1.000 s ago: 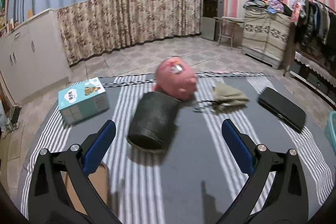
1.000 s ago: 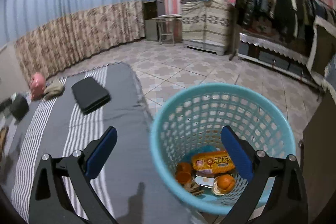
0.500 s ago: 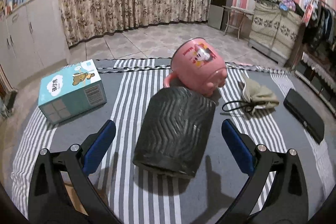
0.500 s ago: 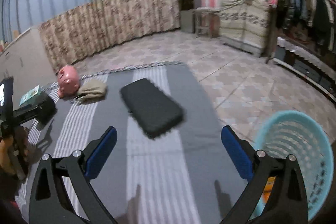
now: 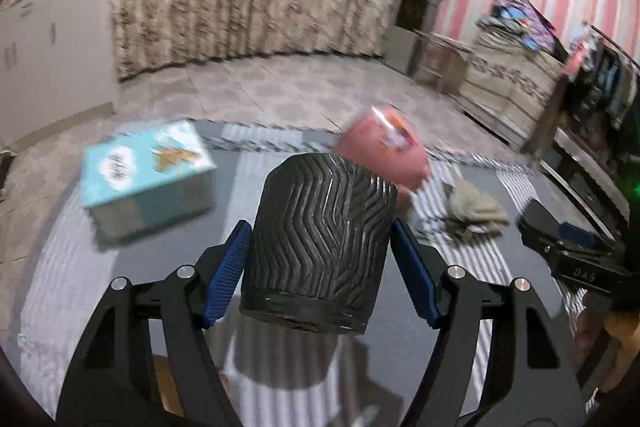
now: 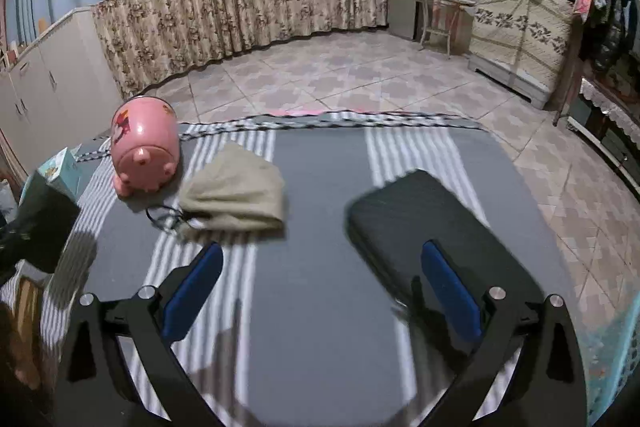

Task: Collect trash
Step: 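Grasp the khaki drawstring bag with the right tool, then carry the black pot and khaki bag over the blue basket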

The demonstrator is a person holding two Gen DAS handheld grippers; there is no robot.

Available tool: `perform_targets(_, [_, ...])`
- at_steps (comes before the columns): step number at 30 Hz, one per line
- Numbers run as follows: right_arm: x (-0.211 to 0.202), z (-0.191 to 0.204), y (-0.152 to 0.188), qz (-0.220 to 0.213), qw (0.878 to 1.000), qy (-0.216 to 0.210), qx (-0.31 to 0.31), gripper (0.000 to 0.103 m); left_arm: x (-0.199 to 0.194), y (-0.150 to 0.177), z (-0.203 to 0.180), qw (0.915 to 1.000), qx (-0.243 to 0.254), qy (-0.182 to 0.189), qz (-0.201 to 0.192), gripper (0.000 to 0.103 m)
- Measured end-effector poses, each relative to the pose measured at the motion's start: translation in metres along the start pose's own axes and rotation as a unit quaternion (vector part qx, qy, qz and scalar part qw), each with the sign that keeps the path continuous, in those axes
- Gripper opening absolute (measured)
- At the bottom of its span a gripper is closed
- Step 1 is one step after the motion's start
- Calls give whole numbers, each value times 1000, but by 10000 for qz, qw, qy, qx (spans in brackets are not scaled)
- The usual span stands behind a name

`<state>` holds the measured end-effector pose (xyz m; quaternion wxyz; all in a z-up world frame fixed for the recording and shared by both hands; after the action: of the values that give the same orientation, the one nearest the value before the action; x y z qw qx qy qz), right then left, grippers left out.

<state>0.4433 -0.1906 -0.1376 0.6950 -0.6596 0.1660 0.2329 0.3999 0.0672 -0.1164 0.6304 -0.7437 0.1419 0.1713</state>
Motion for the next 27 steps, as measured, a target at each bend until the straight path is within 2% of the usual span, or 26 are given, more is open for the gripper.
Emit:
perform_targets(6, [26, 29, -6, 160, 9996, -216, -33, 97, -8, -11, 38, 9959, 118, -871, -221, 70])
perform_targets(11, [47, 52, -1, 424, 9978, -186, -479, 94, -13, -13, 57, 9927, 24, -1172, -279, 70])
perform_targets(12, [51, 55, 1, 476, 9973, -193, -530, 91, -13, -12, 58, 9927, 23, -1176, -264, 70])
perform_targets(14, [56, 58, 5, 626, 9961, -344, -514, 73, -11, -12, 61, 9930, 19, -1159, -240, 70])
perform_targets(15, [56, 58, 5, 627, 9961, -350, -505, 71, -10, -12, 62, 9929, 21, -1168, -231, 70])
perform_targets(16, [55, 59, 5, 589, 9963, -345, -518, 61, -9, -12, 64, 9927, 20, -1189, -225, 70])
perform_targets(17, [52, 61, 3, 547, 9961, -415, -552, 42, -9, -12, 67, 9923, -4, -1214, -225, 70])
perform_targets(20, [46, 64, 0, 466, 9958, -446, -642, 23, -11, -12, 72, 9928, -143, -1171, -217, 70])
perform_targets(27, [-7, 40, -17, -30, 9985, -408, -359, 21, -8, -10, 71, 9925, -156, -1195, -181, 70])
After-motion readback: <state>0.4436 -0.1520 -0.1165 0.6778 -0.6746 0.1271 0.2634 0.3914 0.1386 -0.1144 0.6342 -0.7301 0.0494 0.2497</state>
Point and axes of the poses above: each gripper's, at about its wrist camera, not at the fingertips, and x roughly the way its jaws point, z to its left, y to its underside, the point moved 7 cm from there along x, roughly the way its jaws point, and after that the axes turned 12 degrees about -z, right-handed, at the moved point
